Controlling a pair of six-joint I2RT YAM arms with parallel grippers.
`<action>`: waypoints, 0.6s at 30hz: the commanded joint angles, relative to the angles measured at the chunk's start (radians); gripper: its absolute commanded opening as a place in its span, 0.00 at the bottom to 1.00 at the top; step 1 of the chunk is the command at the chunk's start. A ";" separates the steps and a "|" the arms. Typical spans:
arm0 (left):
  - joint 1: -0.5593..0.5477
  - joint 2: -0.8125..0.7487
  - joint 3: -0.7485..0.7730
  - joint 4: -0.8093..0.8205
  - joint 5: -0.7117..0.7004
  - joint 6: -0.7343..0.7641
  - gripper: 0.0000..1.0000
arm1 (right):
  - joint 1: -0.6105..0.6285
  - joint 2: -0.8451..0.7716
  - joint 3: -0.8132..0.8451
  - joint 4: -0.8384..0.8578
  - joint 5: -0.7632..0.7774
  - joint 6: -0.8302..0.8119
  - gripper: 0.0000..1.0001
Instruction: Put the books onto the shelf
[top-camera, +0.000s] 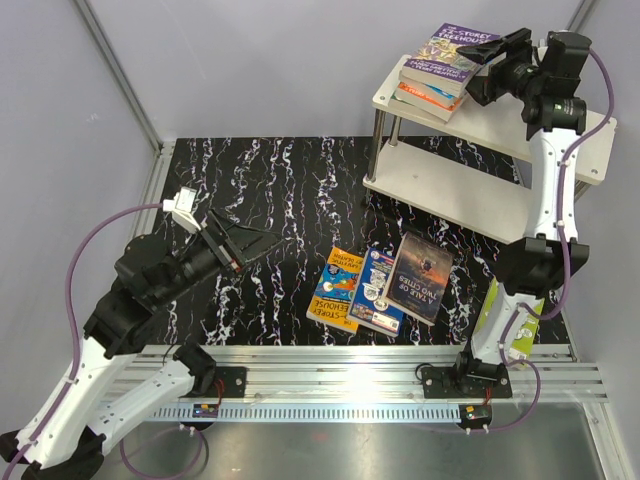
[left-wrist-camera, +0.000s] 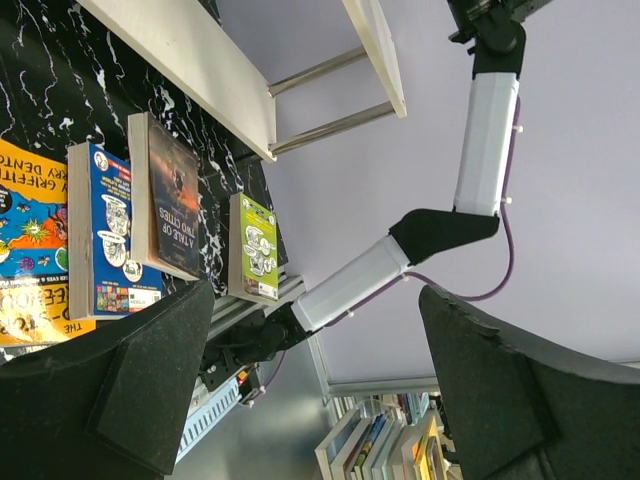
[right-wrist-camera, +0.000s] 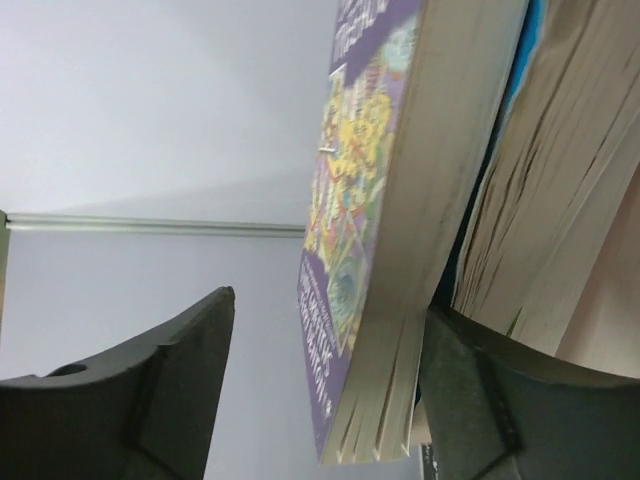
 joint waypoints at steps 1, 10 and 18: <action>0.005 0.010 0.020 0.022 -0.020 0.022 0.90 | 0.004 -0.082 -0.020 -0.021 0.010 -0.074 0.78; 0.005 0.043 0.018 0.048 -0.006 0.030 0.90 | 0.002 -0.073 0.067 -0.171 0.001 -0.182 1.00; 0.003 0.065 0.008 0.077 0.014 0.024 0.90 | 0.002 0.047 0.201 -0.421 -0.056 -0.272 1.00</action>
